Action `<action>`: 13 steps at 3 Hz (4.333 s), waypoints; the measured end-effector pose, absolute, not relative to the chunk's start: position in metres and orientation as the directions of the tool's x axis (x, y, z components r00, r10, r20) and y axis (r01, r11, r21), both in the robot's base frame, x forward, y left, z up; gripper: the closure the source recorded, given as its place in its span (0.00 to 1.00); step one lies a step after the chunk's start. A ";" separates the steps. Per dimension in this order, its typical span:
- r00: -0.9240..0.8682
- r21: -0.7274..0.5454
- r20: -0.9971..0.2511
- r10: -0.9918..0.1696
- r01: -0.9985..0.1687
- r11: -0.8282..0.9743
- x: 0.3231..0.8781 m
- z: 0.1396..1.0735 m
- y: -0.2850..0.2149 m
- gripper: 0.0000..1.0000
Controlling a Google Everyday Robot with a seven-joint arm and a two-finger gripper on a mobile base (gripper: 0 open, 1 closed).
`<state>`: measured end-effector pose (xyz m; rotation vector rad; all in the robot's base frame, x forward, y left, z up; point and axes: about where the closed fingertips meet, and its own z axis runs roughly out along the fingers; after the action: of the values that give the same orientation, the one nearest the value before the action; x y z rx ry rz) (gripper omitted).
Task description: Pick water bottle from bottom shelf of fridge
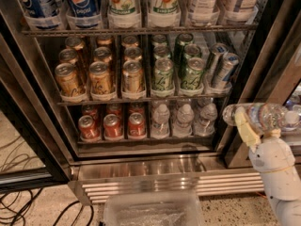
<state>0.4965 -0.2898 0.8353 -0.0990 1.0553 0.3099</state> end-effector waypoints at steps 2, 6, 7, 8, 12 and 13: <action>0.488 0.054 -0.844 0.223 -0.335 0.941 0.483 0.857 -0.290 1.00; 0.214 -0.076 -0.965 0.152 -0.783 0.617 0.477 0.788 -0.116 1.00; 0.185 -0.142 -0.982 0.035 -0.853 0.503 0.456 0.788 -0.102 1.00; 0.173 -0.150 -0.985 0.008 -0.875 0.460 0.447 0.780 -0.094 1.00; 0.192 -0.205 -0.969 -0.157 -0.976 0.073 0.364 0.804 -0.055 1.00; 0.247 -0.251 -0.945 -0.213 -0.968 -0.005 0.321 0.817 -0.049 1.00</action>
Offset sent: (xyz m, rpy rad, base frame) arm -0.0131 -0.0023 0.0202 0.0061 -0.0484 0.0331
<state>0.3213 -0.0489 0.8171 -1.4552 1.1776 0.8944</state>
